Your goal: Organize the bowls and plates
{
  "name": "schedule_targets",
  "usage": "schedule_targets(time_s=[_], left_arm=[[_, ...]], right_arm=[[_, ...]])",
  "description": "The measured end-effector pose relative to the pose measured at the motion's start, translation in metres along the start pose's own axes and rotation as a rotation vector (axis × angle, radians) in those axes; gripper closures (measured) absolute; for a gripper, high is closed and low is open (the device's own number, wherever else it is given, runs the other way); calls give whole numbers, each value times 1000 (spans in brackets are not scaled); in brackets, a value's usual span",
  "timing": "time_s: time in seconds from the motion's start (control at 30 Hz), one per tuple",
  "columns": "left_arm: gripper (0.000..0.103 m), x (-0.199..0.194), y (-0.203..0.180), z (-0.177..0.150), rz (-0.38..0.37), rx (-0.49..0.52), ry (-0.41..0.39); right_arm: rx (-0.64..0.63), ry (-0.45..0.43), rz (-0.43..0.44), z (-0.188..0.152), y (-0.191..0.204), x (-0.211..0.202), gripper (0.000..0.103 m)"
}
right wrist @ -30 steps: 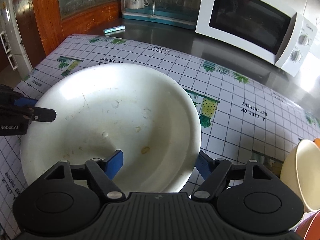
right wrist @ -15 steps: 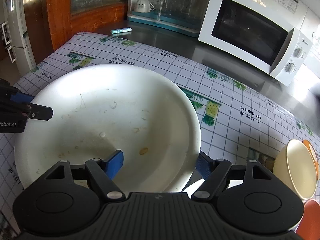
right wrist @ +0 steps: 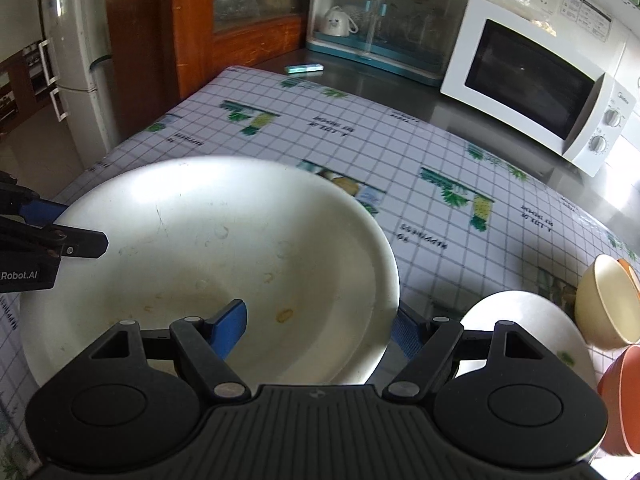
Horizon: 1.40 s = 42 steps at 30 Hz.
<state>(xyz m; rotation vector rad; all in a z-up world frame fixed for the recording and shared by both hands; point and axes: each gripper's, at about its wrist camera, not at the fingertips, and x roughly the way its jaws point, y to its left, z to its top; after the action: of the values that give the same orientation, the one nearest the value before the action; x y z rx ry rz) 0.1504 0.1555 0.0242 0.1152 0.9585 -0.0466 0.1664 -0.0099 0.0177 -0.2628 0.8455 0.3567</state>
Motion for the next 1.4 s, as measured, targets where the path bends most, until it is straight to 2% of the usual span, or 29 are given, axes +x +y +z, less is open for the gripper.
schedule_targets(time_s=[0.27,0.63,0.9,1.17,1.4], left_arm=[[73,-10,16,-38,23,-40,41],[71,-27,24,-65,28,-60,43],[63,-36,15,-85,34,-52,66],[61,-41,5,-98,39,-49,80],[54,-49,0,-102,41,-47,73]], right_arm=[[-31,28,39,-20,35,-4,0],[-56,43,65,-41,56,-21,0],[-91,61,86,-62,65,-33,0],[-101,78,109,-83,65,-41,0],[-81,73,130,-90,57,-50,0]])
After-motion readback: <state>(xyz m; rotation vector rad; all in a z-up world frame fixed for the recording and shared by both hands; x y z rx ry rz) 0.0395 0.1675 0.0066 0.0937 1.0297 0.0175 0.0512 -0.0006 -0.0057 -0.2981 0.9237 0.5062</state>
